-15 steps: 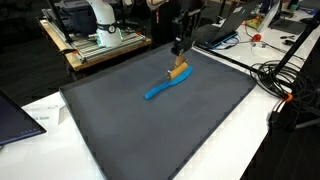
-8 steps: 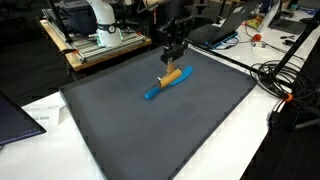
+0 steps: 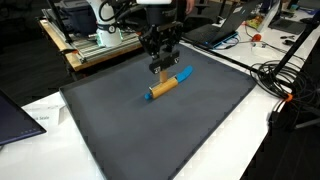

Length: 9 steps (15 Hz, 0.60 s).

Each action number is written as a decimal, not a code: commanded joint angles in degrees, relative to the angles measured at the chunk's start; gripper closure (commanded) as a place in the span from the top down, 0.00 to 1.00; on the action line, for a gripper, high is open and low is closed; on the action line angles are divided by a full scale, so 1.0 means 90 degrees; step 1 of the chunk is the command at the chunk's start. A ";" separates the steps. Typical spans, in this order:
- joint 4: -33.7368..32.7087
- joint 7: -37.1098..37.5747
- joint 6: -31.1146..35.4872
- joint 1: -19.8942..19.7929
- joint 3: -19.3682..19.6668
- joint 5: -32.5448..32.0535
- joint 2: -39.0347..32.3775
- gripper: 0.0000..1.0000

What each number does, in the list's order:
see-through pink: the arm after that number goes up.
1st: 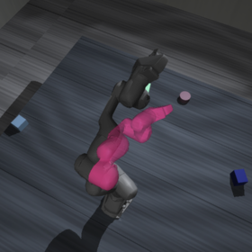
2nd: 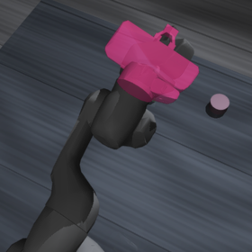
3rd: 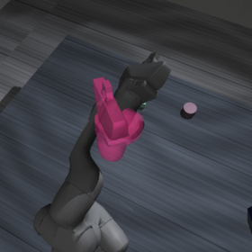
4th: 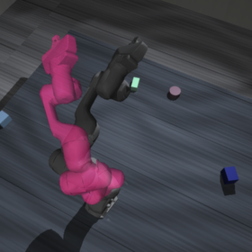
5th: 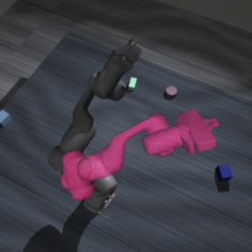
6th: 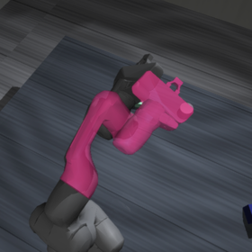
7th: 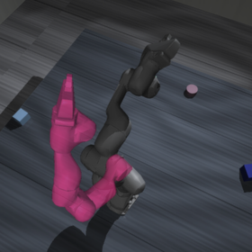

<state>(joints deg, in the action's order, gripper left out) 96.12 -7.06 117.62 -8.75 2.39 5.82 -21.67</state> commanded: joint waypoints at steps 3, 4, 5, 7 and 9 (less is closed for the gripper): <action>0.0925 -0.0621 0.0928 -0.0299 0.0040 0.0479 0.0619 0.22; 0.1153 -0.0701 0.1095 -0.0315 0.0059 0.0469 0.0773 0.22; 0.1384 -0.0790 0.1264 -0.0330 0.0066 0.0483 0.0929 0.22; 0.1948 -0.0883 0.1580 -0.0292 0.0117 0.0390 0.1364 0.22; 0.2502 -0.0951 0.1875 -0.0233 0.0139 0.0359 0.1826 0.22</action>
<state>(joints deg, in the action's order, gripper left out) 109.08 -13.67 130.31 -11.35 3.32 8.46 -13.83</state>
